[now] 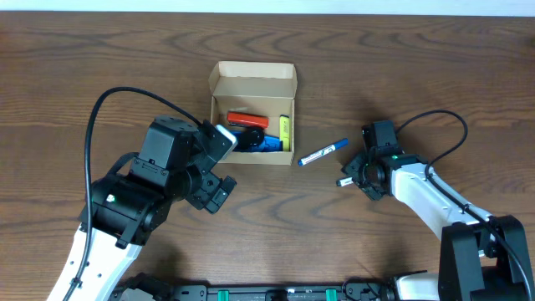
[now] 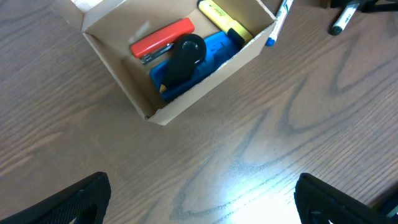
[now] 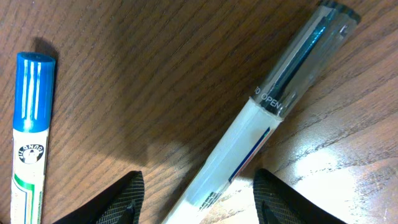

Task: Pack container
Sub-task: 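Reach the right gripper to the white marker and grasp it, then lift the white marker upright with the right gripper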

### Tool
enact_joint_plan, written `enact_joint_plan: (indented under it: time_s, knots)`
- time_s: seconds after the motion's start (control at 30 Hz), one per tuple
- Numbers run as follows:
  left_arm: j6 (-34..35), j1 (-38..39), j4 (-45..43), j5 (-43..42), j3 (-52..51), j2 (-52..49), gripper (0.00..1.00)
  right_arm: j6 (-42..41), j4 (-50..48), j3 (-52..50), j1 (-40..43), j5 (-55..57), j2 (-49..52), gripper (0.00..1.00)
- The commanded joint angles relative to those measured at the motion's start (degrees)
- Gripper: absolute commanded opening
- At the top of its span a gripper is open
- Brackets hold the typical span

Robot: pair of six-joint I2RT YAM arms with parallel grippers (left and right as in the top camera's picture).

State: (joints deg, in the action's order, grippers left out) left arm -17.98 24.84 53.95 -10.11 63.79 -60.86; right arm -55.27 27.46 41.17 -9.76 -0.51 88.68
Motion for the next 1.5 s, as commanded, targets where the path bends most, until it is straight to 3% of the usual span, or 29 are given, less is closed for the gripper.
enact_joint_plan:
  time_s: [0.0, 0.37, 0.53, 0.87, 1.17, 1.37, 1.47]
  knots:
    - [0.22, -0.22, 0.22, -0.2, 1.07, 0.39, 0.95, -1.14, -0.09, -0.33, 1.05, -1.07, 1.88, 0.57]
    - [0.22, -0.22, 0.22, -0.2, 1.07, 0.39, 0.95, -1.09, -1.62, -0.33, 2.34, -5.57, 6.75, 0.34]
    - [0.22, -0.22, 0.2, -0.2, 1.07, 0.39, 0.95, -1.09, -1.57, -0.33, 2.34, -6.21, 7.34, 0.28]
    - [0.22, -0.22, 0.22, -0.2, 1.07, 0.39, 0.95, -1.09, -1.53, -0.17, 2.34, -9.03, 7.32, 0.01]
    - [0.22, -0.22, 0.22, -0.17, 1.07, 0.39, 0.95, -1.95, 0.59, 1.03, 2.34, -13.4, 4.02, 0.01]
    - [0.22, -0.22, 0.22, -0.2, 1.07, 0.39, 0.95, -1.86, 1.81, 1.18, 2.25, -13.05, -4.2, 0.01]
    - [0.22, -0.22, 0.22, -0.2, 1.07, 0.39, 0.95, 2.93, -0.46, 1.27, 1.57, -13.55, -10.25, 0.01]
